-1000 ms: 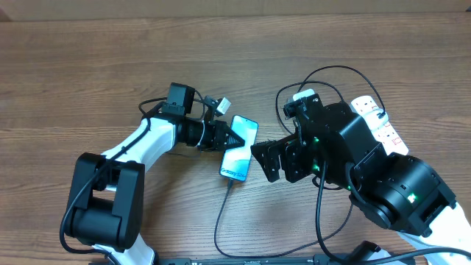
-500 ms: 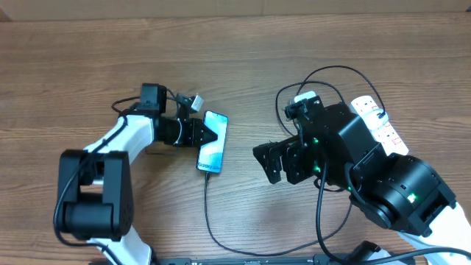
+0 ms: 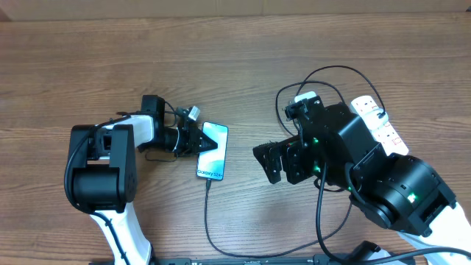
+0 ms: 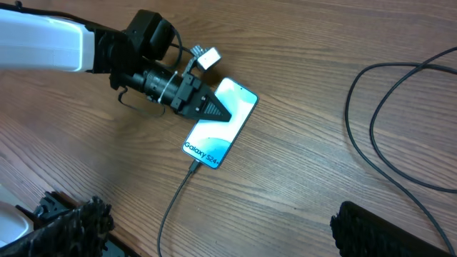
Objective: Plug charger to phone and switch on socket
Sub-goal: 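Open the left gripper and withdraw it from the phone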
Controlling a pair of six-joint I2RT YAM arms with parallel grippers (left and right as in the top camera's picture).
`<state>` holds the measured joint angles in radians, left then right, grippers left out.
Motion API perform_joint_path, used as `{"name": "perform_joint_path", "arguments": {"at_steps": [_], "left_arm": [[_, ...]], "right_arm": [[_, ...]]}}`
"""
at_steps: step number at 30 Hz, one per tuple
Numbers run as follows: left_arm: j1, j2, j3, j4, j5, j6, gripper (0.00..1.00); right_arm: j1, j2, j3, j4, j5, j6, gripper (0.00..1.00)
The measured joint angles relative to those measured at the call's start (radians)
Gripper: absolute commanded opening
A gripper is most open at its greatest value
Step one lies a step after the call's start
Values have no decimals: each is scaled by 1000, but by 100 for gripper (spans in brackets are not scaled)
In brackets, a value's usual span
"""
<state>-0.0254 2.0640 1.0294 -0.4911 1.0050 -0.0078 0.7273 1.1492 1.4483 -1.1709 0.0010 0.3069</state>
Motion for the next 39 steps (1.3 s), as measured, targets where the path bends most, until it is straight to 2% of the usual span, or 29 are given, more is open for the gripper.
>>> {"name": "perform_joint_path", "arguments": {"at_steps": [11, 16, 21, 39], "left_arm": [[-1, -5, 21, -42, -28, -12, 37], [-1, -25, 39, -105, -92, -11, 40], [-9, -43, 50, -140, -138, -11, 47], [-17, -69, 68, -212, -240, -11, 50]], "right_arm": [[0, 66, 0, 0, 0, 0, 100], [0, 69, 0, 8, 0, 1, 100], [0, 69, 0, 8, 0, 5, 100], [0, 69, 0, 7, 0, 29, 100]]}}
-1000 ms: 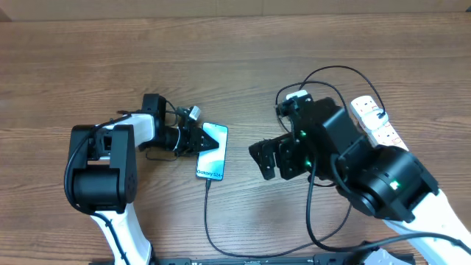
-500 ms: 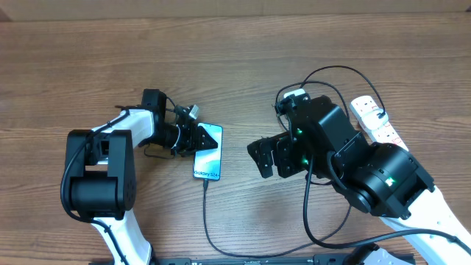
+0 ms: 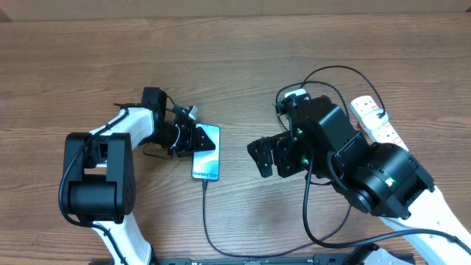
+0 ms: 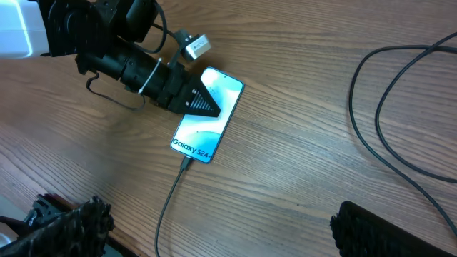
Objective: Plug charger to phone and switch on socket
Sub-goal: 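Open the left gripper and withdraw it from the phone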
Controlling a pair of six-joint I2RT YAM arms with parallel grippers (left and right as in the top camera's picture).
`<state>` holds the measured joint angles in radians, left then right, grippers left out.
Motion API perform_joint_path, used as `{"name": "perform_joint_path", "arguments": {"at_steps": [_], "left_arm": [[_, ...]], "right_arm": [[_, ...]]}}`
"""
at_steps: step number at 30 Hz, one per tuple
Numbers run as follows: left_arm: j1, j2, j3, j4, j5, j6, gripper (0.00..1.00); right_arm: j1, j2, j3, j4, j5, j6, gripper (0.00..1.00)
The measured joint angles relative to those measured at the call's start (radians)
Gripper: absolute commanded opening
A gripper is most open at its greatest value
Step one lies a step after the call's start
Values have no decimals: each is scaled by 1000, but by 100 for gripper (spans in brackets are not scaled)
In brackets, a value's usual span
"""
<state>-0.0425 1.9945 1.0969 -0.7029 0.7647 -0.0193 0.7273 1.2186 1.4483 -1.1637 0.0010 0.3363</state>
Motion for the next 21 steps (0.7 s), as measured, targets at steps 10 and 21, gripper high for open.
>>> {"name": "perform_joint_path", "arguments": {"at_steps": [10, 21], "left_arm": [[-4, -5, 3, -8, -32, -16, 49], [-4, -18, 11, -26, -93, -68, 49]], "right_arm": [[0, 0, 0, 0, 0, 0, 100], [0, 0, 0, 0, 0, 3, 100]]}}
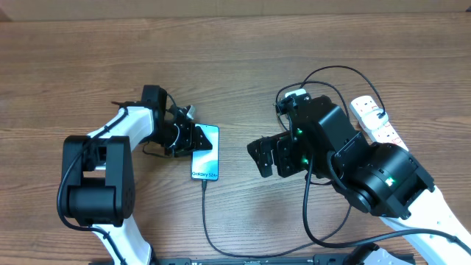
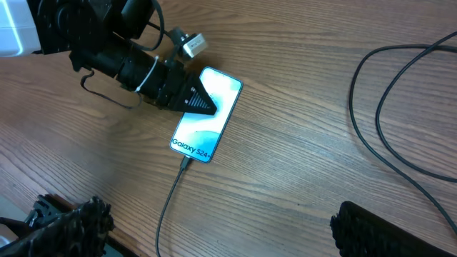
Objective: Plug charger to phone and switch on socket
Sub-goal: 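Open the left gripper and withdraw it from the phone, then move the right gripper over the white power strip's switch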
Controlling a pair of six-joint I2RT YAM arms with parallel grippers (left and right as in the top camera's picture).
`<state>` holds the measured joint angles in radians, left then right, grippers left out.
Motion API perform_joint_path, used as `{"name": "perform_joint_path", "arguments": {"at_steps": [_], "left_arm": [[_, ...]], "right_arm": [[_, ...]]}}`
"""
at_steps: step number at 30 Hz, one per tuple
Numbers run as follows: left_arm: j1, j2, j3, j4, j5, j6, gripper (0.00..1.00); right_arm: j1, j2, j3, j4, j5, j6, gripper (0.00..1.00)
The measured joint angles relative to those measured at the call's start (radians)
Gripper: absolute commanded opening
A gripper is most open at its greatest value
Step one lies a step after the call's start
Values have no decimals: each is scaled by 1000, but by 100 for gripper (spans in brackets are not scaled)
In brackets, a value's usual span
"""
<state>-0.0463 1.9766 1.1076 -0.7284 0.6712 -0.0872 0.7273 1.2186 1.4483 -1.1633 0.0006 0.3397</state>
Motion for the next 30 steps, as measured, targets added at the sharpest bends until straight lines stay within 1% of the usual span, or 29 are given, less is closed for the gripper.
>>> {"name": "perform_joint_path", "arguments": {"at_steps": [6, 17, 18, 19, 20, 23, 24, 25, 26, 27, 28, 29, 30], "left_arm": [[0, -7, 5, -9, -28, -11, 50], [0, -7, 72, -68, -196, -15, 50], [0, -7, 74, -68, -205, -15, 52], [0, -7, 76, -68, -212, -15, 57], [0, -7, 77, -69, -213, -14, 73], [0, -13, 100, -101, -246, -9, 82], [0, -12, 116, -123, -269, -10, 94], [0, -10, 128, -140, -285, -10, 100], [0, -5, 152, -168, -302, -11, 100], [0, -3, 171, -183, -319, -12, 100], [3, -1, 182, -193, -334, -11, 100], [4, 0, 185, -195, -336, -11, 100], [6, -6, 184, -195, -344, -11, 100]], "right_arm": [[0, 0, 0, 0, 0, 0, 100], [0, 0, 0, 0, 0, 0, 100], [0, 0, 0, 0, 0, 0, 100], [0, 0, 0, 0, 0, 0, 100], [0, 0, 0, 1, 0, 0, 100], [0, 0, 0, 24, 0, 0, 100], [0, 2, 0, 67, 0, 1, 100], [0, 5, 1, 91, 0, 2, 100], [0, 15, 2, 142, 0, 9, 92], [0, 29, 3, 174, 0, 23, 77], [0, 44, 4, 187, 0, 37, 64], [0, 60, 5, 193, 0, 47, 43], [0, 93, 7, 192, -1, 72, 28]]}}
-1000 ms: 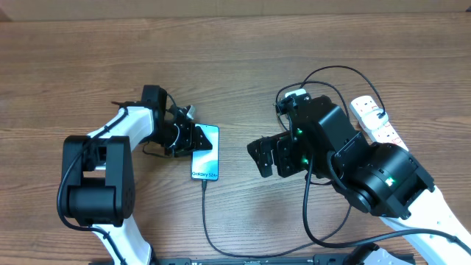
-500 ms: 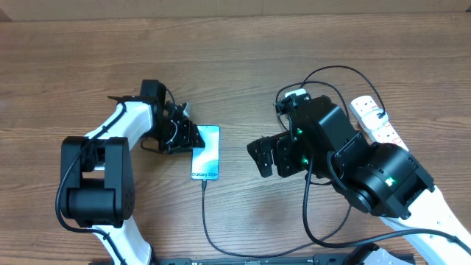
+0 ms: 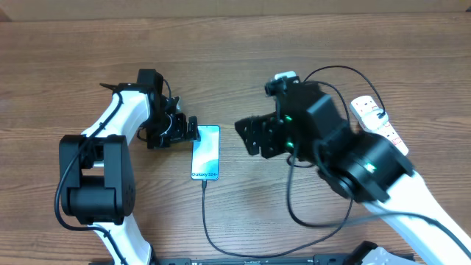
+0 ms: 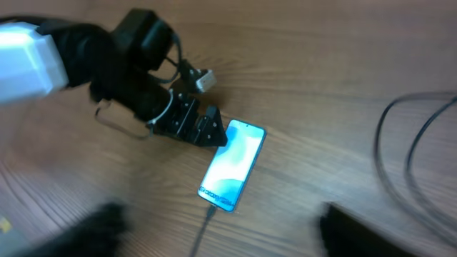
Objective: Plug charger to phone and switch on socket
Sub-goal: 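Move the right gripper over the white power strip's switch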
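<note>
The phone (image 3: 206,152) lies face up on the wooden table with its screen lit, also seen in the right wrist view (image 4: 233,165). A black charger cable (image 3: 204,213) is plugged into its near end (image 4: 208,214). My left gripper (image 3: 191,132) sits just left of the phone's far end, off the screen, its fingers (image 4: 207,127) together and holding nothing. My right gripper (image 3: 246,138) hovers right of the phone, open and empty; its blurred fingers (image 4: 360,228) frame the bottom of the wrist view. The white socket strip (image 3: 377,121) lies at the far right.
The black cable loops (image 3: 331,73) behind the right arm toward the socket strip, and shows as a blurred curve in the right wrist view (image 4: 414,164). The left arm's white link (image 3: 118,132) stretches over the table's left side.
My left gripper has come off the phone's screen and now sits beside its far left corner. My right arm has shifted left and toward the far side; its wrist view is blurred.
At first my left gripper's tip rested on the tilted phone's screen, cable plugged in, right gripper open to the right. Then the phone lay straighter and further left, still under the left tip. Now the left gripper is off the phone and the right arm has shifted.
</note>
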Controlling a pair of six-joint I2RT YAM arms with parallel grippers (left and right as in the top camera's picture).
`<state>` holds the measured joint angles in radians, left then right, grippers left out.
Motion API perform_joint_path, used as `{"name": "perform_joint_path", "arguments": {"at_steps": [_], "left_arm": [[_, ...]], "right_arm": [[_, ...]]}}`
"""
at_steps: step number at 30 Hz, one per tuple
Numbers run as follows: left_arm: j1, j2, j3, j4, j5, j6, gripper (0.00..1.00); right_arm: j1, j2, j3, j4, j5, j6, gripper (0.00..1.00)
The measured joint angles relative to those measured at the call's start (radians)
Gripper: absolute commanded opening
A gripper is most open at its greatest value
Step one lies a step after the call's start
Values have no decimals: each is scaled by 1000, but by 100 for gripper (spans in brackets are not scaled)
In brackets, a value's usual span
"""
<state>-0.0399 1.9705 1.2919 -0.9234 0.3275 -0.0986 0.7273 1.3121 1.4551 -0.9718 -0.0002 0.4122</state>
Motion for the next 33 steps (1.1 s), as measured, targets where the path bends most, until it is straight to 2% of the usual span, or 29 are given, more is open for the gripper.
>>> {"name": "perform_joint_path", "arguments": {"at_steps": [1, 2, 5, 8, 11, 15, 18, 20, 25, 29, 33], "left_arm": [[1, -5, -2, 2, -3, -1, 100], [2, -18, -9, 7, -10, -5, 100], [3, -171, -30, -1, -29, -24, 100], [-2, -455, -29, -11, -55, -42, 100], [-28, -717, -19, -55, -134, -58, 100], [-50, -1041, -15, -156, -279, -99, 100], [-50, -1160, -16, -220, -314, -117, 100], [-50, -1252, -16, -244, -330, -131, 100], [-50, -1323, -16, -294, -344, -137, 100], [-50, -1315, -17, -305, -348, -138, 100], [-50, -1315, -17, -306, -348, -138, 100]], "right_arm": [[0, 23, 1, -14, 2, 11, 12], [0, 58, 3, -42, 2, 28, 4], [0, 208, 2, -167, 8, 117, 4], [-2, 303, -38, -259, 64, 247, 4], [-22, 316, -95, -304, 136, 336, 4], [-207, 316, -119, -394, 268, 461, 4], [-388, 316, -120, -380, 301, 478, 4], [-589, 316, -121, -326, 296, 423, 4], [-891, 316, -121, -214, 113, 161, 4], [-1059, 316, -121, -197, 18, 39, 4], [-1100, 316, -121, -163, -15, -37, 4]]}}
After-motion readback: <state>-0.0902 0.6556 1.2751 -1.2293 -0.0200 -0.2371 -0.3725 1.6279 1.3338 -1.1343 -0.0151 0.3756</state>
